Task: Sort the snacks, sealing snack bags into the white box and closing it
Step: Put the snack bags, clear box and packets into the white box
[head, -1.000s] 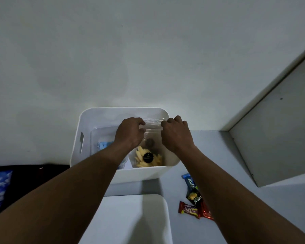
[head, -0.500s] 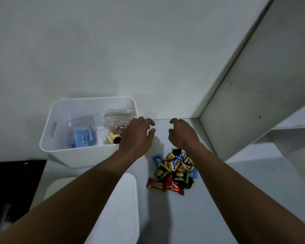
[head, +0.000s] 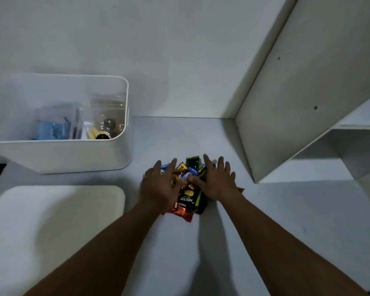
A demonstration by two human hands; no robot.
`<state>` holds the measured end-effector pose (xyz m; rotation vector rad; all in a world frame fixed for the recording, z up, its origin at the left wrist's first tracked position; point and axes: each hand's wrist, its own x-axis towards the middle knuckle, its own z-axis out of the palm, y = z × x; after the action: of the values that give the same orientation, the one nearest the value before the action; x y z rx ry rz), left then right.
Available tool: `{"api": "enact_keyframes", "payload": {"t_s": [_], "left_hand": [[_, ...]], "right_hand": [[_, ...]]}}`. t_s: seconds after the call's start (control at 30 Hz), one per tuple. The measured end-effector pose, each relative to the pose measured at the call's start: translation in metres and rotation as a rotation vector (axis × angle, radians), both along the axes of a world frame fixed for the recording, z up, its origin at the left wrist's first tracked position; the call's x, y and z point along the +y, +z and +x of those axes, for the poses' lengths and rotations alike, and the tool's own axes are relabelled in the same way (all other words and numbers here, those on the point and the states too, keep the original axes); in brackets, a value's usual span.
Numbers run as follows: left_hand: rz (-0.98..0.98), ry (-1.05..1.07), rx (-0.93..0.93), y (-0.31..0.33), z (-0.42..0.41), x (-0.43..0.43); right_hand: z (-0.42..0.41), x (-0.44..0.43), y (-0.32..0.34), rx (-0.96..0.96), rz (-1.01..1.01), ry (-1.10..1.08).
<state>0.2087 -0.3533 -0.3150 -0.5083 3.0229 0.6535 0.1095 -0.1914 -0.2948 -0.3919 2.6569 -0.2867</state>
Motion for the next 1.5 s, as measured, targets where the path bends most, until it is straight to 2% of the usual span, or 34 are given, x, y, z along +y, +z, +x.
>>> {"api": "enact_keyframes", "payload": {"t_s": [0.13,0.27,0.47,0.73,0.87,1.03,1.23,1.5], "left_hand": [[-0.139,0.015,-0.068,-0.03,-0.012,0.004],[-0.229,0.021,-0.022,-0.041,-0.014,0.003],[0.074,0.128,0.058,-0.036,-0.022,0.006],[0.122,0.123,0.107,-0.027,-0.031,0.0],[0.177,0.108,0.163,-0.015,-0.029,-0.001],[0.183,0.05,0.298,0.024,-0.026,-0.005],[0.254,0.027,0.407,0.113,-0.015,-0.028],[0.101,0.168,0.505,0.217,0.006,-0.133]], "right_hand": [[-0.005,-0.002,-0.03,0.022,0.044,0.081],[-0.005,-0.002,-0.043,0.238,-0.001,0.123],[-0.012,-0.001,-0.046,0.334,-0.154,0.077],[-0.024,0.01,-0.03,0.276,-0.31,0.015],[-0.024,0.013,-0.012,0.285,-0.307,0.022],[-0.023,0.006,0.022,0.337,-0.306,0.054],[-0.022,-0.029,0.094,0.412,-0.354,0.095],[-0.004,-0.137,0.181,0.448,-0.471,0.169]]}}
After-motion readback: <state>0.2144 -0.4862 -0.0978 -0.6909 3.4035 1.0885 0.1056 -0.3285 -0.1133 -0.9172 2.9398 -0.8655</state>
